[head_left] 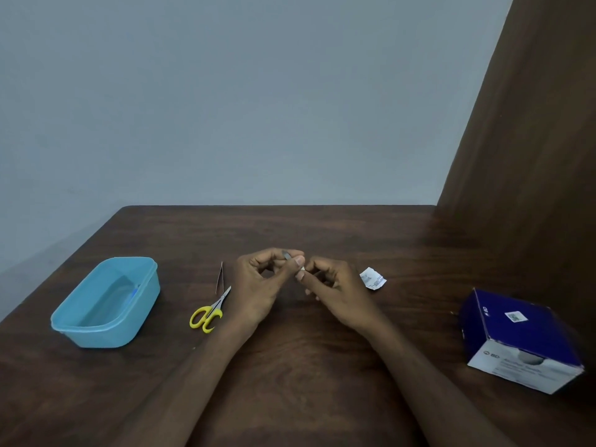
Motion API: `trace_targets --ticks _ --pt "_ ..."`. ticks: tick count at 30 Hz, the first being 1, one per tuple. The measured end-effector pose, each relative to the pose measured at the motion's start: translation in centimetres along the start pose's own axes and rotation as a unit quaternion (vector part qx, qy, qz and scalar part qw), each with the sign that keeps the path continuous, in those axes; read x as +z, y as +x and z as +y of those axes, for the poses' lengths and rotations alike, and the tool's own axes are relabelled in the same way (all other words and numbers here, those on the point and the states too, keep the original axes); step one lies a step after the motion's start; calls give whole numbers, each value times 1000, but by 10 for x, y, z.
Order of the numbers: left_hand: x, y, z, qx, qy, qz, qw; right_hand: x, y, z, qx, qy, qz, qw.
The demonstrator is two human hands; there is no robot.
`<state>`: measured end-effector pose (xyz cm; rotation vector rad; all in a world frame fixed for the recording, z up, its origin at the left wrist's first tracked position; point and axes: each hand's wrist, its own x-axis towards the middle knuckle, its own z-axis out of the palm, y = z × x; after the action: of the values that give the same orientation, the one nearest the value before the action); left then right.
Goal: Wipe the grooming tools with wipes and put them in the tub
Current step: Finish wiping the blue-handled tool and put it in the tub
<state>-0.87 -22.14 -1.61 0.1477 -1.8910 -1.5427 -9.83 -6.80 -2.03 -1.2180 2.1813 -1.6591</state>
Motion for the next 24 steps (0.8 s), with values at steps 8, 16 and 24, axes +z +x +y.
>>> trace_targets --ticks 8,16,24 --pt "-8 5 7 -50 -115 81 989 2 4 0 13 56 20 998" --pt "-5 4 4 -79 -136 91 983 3 2 3 31 60 51 996" --pt "-8 3 0 -96 -84 65 990 4 4 -5 44 229 104 967"
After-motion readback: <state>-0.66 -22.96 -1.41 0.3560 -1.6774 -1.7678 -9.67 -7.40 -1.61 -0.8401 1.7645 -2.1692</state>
